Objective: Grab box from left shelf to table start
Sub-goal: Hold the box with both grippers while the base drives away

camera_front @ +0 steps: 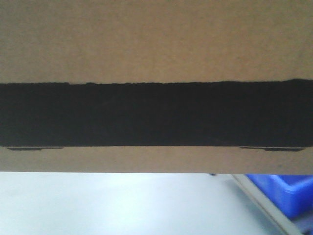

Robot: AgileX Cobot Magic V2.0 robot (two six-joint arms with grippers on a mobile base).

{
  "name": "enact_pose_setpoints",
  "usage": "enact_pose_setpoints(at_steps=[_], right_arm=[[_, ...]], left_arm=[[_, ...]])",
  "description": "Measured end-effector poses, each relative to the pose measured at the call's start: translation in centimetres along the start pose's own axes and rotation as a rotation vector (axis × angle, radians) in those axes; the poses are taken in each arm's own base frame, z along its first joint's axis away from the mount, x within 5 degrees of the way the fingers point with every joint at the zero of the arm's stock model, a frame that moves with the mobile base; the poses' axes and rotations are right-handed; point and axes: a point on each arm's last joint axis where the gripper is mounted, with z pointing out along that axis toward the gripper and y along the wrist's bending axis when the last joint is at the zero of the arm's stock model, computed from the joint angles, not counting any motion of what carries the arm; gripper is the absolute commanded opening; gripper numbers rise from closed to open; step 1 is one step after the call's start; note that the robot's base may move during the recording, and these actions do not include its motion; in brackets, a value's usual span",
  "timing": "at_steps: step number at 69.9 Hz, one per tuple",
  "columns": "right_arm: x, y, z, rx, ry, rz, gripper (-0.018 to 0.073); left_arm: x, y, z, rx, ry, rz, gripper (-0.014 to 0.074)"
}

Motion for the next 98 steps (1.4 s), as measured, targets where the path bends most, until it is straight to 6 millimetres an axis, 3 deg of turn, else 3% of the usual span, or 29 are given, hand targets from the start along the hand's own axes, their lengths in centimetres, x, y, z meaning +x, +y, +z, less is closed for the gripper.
enact_pose_setpoints(at_steps=[98], right_arm=[[0.00,0.00,0.00,0.000,0.000,-0.002,0.0057]], left_arm=[[0.02,0.00,0.00,0.000,0.002,-0.002,-0.0104]])
